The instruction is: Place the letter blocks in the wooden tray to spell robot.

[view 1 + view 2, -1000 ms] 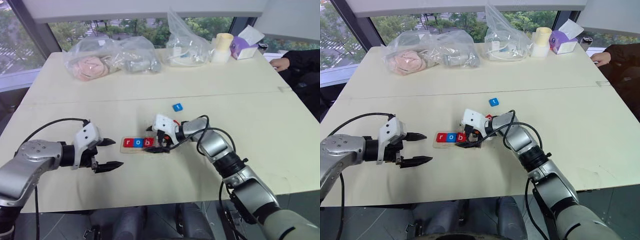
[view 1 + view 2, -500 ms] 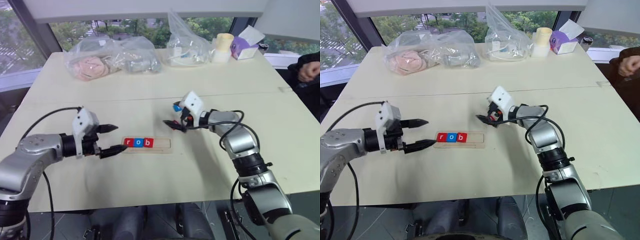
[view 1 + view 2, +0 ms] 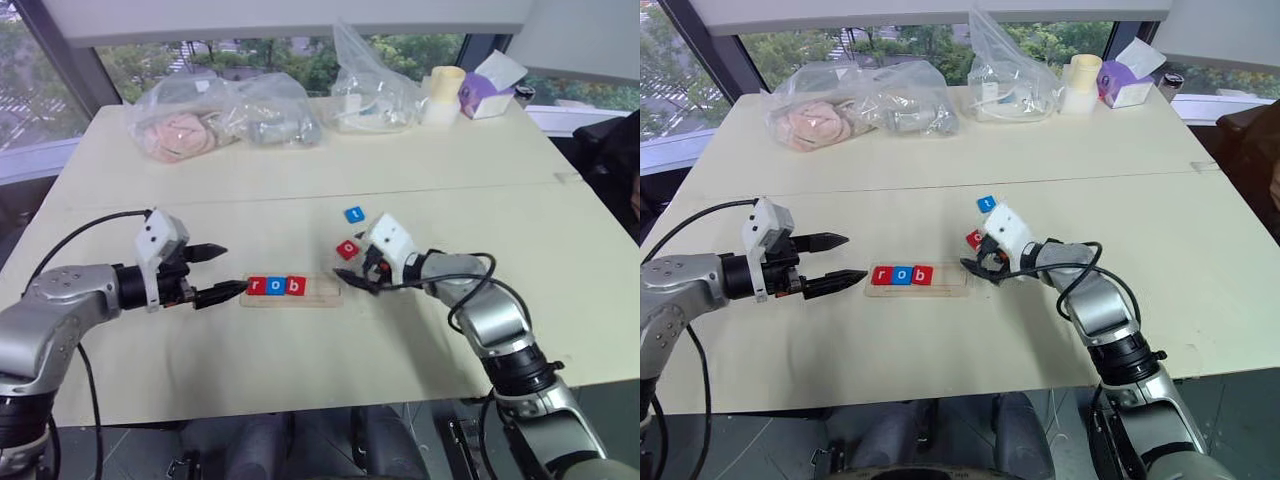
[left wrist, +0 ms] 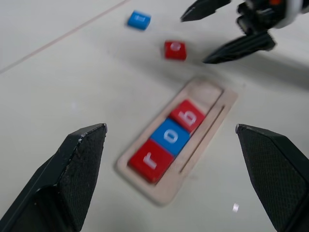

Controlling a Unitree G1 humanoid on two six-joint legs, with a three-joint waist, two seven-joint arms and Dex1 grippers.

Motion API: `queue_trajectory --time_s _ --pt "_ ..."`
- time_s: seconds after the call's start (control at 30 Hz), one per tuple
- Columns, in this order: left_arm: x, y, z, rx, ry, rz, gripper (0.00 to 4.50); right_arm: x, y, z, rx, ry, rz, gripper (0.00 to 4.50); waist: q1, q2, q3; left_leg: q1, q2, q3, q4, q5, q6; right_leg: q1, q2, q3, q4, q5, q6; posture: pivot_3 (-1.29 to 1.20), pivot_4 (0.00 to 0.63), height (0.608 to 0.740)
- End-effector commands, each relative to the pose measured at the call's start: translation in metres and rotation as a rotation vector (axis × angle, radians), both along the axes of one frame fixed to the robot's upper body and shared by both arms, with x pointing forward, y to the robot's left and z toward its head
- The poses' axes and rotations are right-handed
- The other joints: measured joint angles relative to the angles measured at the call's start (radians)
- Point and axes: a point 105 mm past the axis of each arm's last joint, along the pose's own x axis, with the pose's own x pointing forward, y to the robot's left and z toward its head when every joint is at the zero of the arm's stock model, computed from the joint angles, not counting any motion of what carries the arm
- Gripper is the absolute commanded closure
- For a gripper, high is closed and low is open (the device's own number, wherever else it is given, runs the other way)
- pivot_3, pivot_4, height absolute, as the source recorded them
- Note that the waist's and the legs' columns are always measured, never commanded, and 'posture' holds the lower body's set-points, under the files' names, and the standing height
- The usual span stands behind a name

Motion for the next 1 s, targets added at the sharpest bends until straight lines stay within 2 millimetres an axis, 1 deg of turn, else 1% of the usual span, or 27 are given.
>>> queue_trajectory --time_s 0.03,0.2,0.33,0.4,0.5,0.67,0.87,1.0 --pt "-0.005 0.014 -0.004 0.097 0.001 -0.003 0.0 0.002 0.008 0.009 -0.023 -0.079 0.044 0.03 0.001 0.0 0.0 0.0 0.0 0.0 0.0 0.0 0.0 0.0 0.0 0.0 0.0 0.0 0.0 0.0 0.15 0.74" --pt "-0.006 0.015 0.0 0.09 -0.011 -0.002 0.0 0.005 0.021 0.006 -0.022 -0.087 0.086 0.03 0.007 0.0 0.0 -0.001 0.0 0.0 0.0 0.0 0.0 0.0 0.0 0.0 -0.001 0.0 0.0 0.0 0.15 0.74" --pt "-0.008 0.011 0.002 0.078 -0.019 -0.004 0.0 0.007 0.033 -0.003 -0.057 -0.099 0.134 0.03 0.006 0.0 0.0 0.0 0.0 -0.001 0.0 0.0 0.0 0.0 0.0 0.0 -0.001 0.0 0.0 0.0 0.15 0.74" --pt "-0.009 0.01 0.004 0.074 -0.02 -0.006 0.0 0.007 0.035 -0.003 -0.042 -0.09 0.138 0.03 0.004 0.0 0.0 -0.001 0.0 -0.001 0.0 0.0 0.0 0.0 0.0 0.0 -0.001 0.0 0.0 0.0 0.15 0.74" --pt "-0.01 0.01 0.005 0.072 -0.02 -0.005 0.0 0.007 0.036 -0.007 -0.065 -0.097 0.156 0.03 0.004 0.0 0.0 0.0 0.0 -0.001 0.0 0.0 0.0 0.0 0.0 0.0 0.0 0.0 0.0 0.0 0.15 0.74" --pt "-0.011 0.008 0.003 0.062 -0.015 -0.005 0.0 0.008 0.044 -0.007 -0.045 -0.099 0.168 0.03 0.003 0.0 0.0 0.0 0.0 -0.001 0.0 0.0 0.0 0.0 0.0 0.0 0.0 0.0 0.0 0.0 0.15 0.74" --pt "-0.01 0.006 0.002 0.054 -0.013 -0.009 0.0 0.008 0.043 -0.006 -0.048 -0.108 0.167 0.03 0.003 0.0 0.0 0.0 0.0 -0.001 0.0 0.0 0.0 0.0 0.0 0.0 0.0 0.0 0.0 0.0 0.15 0.74" --pt "-0.01 0.005 0.002 0.05 -0.014 -0.015 0.0 0.009 0.032 -0.002 -0.088 -0.132 0.154 0.03 0.005 0.0 0.0 0.0 0.0 0.0 0.0 0.0 0.0 0.0 0.0 0.0 0.0 0.0 0.0 0.0 0.15 0.74"
